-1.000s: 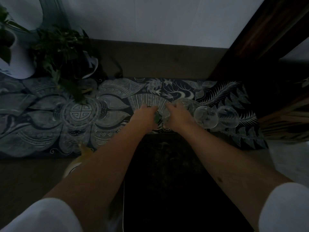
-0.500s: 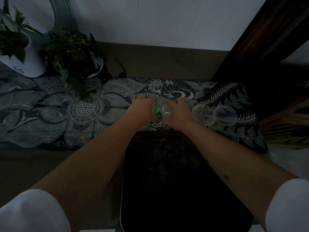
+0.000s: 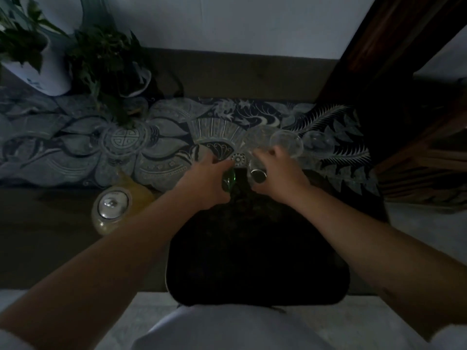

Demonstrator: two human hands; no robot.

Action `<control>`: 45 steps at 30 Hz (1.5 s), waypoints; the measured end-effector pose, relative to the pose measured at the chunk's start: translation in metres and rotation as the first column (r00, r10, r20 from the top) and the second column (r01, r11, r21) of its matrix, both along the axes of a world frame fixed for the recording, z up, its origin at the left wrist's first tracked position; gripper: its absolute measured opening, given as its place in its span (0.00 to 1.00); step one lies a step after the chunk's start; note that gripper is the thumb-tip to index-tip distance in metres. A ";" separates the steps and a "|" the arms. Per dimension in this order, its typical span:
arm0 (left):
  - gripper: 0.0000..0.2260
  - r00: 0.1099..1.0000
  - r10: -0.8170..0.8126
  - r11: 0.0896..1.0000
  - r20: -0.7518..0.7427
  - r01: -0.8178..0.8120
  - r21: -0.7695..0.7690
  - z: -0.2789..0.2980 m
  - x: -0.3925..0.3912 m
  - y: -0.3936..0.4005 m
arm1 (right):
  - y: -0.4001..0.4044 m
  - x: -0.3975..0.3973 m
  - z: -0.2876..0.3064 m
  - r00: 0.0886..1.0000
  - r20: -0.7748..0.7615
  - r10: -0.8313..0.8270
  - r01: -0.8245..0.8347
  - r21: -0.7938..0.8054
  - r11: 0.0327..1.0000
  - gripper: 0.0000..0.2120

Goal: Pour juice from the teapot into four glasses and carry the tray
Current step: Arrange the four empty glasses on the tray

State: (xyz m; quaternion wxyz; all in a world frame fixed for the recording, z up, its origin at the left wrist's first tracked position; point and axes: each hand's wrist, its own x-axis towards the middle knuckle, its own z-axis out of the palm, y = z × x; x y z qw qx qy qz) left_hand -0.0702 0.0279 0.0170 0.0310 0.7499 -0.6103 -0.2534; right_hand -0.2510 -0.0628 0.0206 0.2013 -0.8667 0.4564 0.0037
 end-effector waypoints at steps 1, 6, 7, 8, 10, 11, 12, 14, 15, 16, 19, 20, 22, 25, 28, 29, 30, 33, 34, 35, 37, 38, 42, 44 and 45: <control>0.39 1.000 -0.005 1.000 -0.010 0.005 0.008 -0.004 -0.008 0.008 | 0.006 -0.010 -0.002 1.000 -0.006 0.000 0.000 0.013 1.000 0.41; 0.38 0.999 -0.020 0.997 -0.028 0.022 0.075 -0.017 -0.047 0.038 | 0.033 -0.054 -0.015 0.999 -0.043 -0.015 0.019 0.078 0.997 0.40; 0.38 0.999 -0.021 0.996 -0.032 0.024 0.081 -0.019 -0.053 0.043 | 0.038 -0.061 -0.017 0.998 -0.050 -0.024 0.029 0.089 0.996 0.41; 0.38 0.999 -0.020 0.996 -0.037 0.023 0.091 -0.022 -0.059 0.047 | 0.043 -0.068 -0.019 0.998 -0.058 -0.030 0.035 0.096 0.995 0.41; 0.38 0.999 -0.016 0.993 -0.042 0.021 0.118 -0.027 -0.070 0.055 | 0.053 -0.081 -0.025 0.996 -0.083 -0.036 0.045 0.111 0.993 0.41; 0.38 0.999 -0.018 0.991 -0.043 0.023 0.128 -0.029 -0.074 0.059 | 0.058 -0.086 -0.029 0.995 -0.097 -0.035 0.046 0.117 0.992 0.41; 0.38 0.999 -0.023 0.991 -0.043 0.029 0.131 -0.031 -0.079 0.063 | 0.063 -0.091 -0.033 0.994 -0.107 -0.027 0.040 0.123 0.992 0.41; 0.38 0.999 -0.032 0.991 -0.040 0.036 0.125 -0.034 -0.086 0.069 | 0.071 -0.100 -0.040 0.993 -0.115 -0.006 0.022 0.141 0.990 0.42; 0.38 0.999 -0.031 0.992 -0.040 0.036 0.124 -0.035 -0.090 0.072 | 0.075 -0.103 -0.042 0.993 -0.117 -0.001 0.018 0.150 0.989 0.42; 0.38 0.999 -0.029 0.992 -0.040 0.033 0.124 -0.037 -0.093 0.074 | 0.078 -0.107 -0.045 0.993 -0.117 0.000 0.018 0.152 0.988 0.42; 0.38 0.999 -0.034 0.989 -0.029 0.038 0.143 -0.040 -0.103 0.081 | 0.088 -0.115 -0.051 0.994 -0.114 -0.001 0.018 0.150 0.989 0.42; 0.38 0.999 -0.032 0.988 -0.025 0.036 0.153 -0.041 -0.106 0.082 | 0.091 -0.117 -0.053 0.994 -0.111 0.002 0.015 0.152 0.988 0.42; 0.38 0.999 -0.025 0.985 -0.019 0.028 0.170 -0.043 -0.110 0.086 | 0.097 -0.121 -0.056 0.994 -0.112 0.006 0.012 0.156 0.988 0.41; 0.39 1.000 -0.018 0.980 -0.022 0.022 0.196 -0.045 -0.113 0.090 | 0.103 -0.122 -0.057 0.992 -0.123 -0.011 0.031 0.157 0.987 0.39; 0.39 1.000 -0.016 0.982 -0.009 0.017 0.188 -0.047 -0.118 0.093 | 0.109 -0.123 -0.059 0.992 -0.129 -0.010 0.030 0.156 0.987 0.38; 0.39 1.000 -0.016 0.982 -0.002 0.016 0.186 -0.047 -0.120 0.093 | 0.110 -0.123 -0.060 0.991 -0.134 -0.004 0.024 0.154 0.988 0.38; 0.39 1.000 -0.015 0.982 0.003 0.014 0.191 -0.047 -0.121 0.093 | 0.111 -0.122 -0.060 0.990 -0.143 0.004 0.018 0.151 0.988 0.38; 0.39 1.000 -0.017 0.979 0.010 0.014 0.205 -0.046 -0.122 0.091 | 0.112 -0.118 -0.059 0.983 -0.183 0.006 0.020 0.137 0.990 0.39; 0.40 1.000 -0.023 0.979 0.010 0.020 0.204 -0.046 -0.121 0.090 | 0.112 -0.117 -0.058 0.981 -0.194 0.003 0.024 0.136 0.990 0.39; 0.40 0.999 -0.031 0.979 0.011 0.028 0.203 -0.046 -0.120 0.090 | 0.111 -0.116 -0.058 0.979 -0.205 0.003 0.026 0.137 0.990 0.39; 0.42 0.998 -0.055 0.978 0.029 0.048 0.202 -0.046 -0.119 0.089 | 0.111 -0.115 -0.058 0.974 -0.227 0.005 0.027 0.139 0.990 0.40; 0.43 0.997 -0.065 0.978 0.038 0.056 0.203 -0.045 -0.118 0.090 | 0.111 -0.115 -0.057 0.972 -0.236 0.008 0.025 0.138 0.990 0.40; 0.46 0.996 -0.085 0.976 0.040 0.075 0.205 -0.043 -0.117 0.090 | 0.110 -0.114 -0.055 0.963 -0.270 0.021 0.013 0.124 0.992 0.41; 0.48 0.996 -0.086 0.975 0.034 0.077 0.208 -0.043 -0.117 0.089 | 0.110 -0.115 -0.055 0.961 -0.276 0.026 0.008 0.122 0.993 0.41; 0.49 0.996 -0.079 0.975 0.030 0.071 0.212 -0.044 -0.117 0.089 | 0.110 -0.115 -0.055 0.961 -0.274 0.024 0.011 0.124 0.992 0.41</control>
